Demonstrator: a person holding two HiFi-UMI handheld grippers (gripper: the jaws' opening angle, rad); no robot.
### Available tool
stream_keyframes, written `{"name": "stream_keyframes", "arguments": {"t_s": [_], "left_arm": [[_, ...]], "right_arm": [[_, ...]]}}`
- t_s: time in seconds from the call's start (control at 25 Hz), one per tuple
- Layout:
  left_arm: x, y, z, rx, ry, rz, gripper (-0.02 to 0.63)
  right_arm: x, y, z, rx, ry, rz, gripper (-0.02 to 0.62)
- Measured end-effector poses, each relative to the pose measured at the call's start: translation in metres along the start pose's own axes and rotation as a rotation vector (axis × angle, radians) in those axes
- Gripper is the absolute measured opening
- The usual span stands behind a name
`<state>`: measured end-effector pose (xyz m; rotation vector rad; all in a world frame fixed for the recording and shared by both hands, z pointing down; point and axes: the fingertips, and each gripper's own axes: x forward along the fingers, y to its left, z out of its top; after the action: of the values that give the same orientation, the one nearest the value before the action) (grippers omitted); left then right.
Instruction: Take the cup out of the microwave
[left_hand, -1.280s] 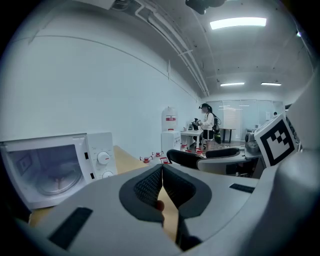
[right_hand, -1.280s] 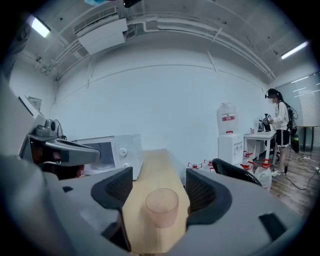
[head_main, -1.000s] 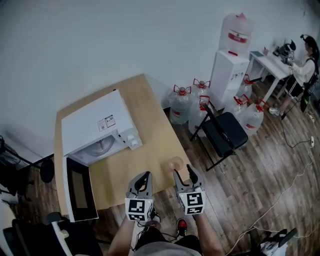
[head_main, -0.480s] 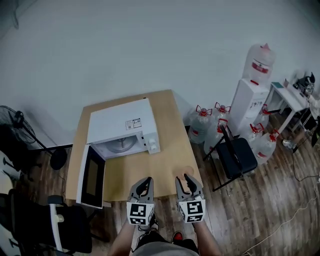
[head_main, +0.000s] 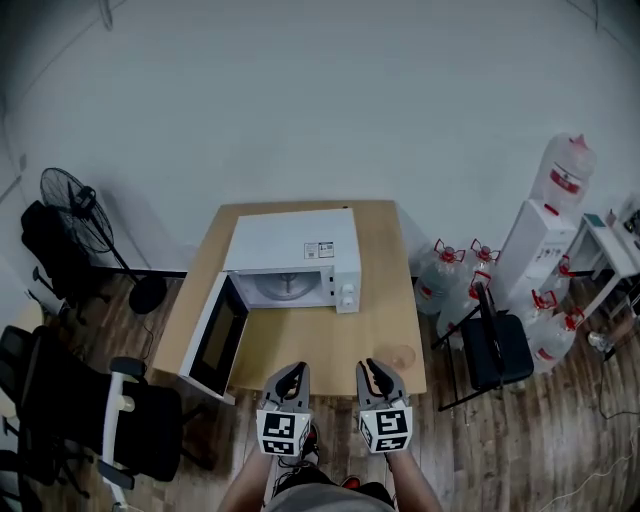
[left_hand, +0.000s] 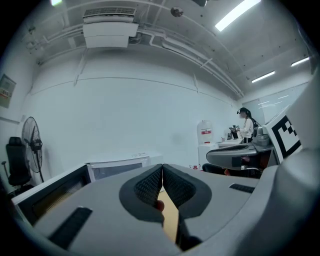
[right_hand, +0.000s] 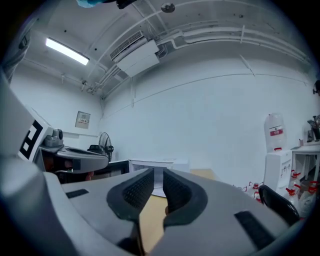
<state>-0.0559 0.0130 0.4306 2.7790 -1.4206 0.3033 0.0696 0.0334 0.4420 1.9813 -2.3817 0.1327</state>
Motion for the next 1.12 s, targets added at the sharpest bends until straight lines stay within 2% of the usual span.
{"name": "stream_keyframes", "arguments": {"t_s": [0.36,0.56,1.12], "left_arm": [[-0.037,0.034,-0.003,-0.007,-0.003,0.111,0.023],[-0.052,0.047,-0.008,-0.013,0.005,0.146,0.023],[-0.053,0.047,-0.010,-0.012,0.007,0.145,0.023]], "right_arm": [[0.013,0.052,0.001,-0.012,-0.004,0.112,0.029],[0.014,0.070,-0.002,-0.012,0.000,0.147,0.022],[0.011,0.069,-0.006,-0.018,0.008,0.150,0.017]]}}
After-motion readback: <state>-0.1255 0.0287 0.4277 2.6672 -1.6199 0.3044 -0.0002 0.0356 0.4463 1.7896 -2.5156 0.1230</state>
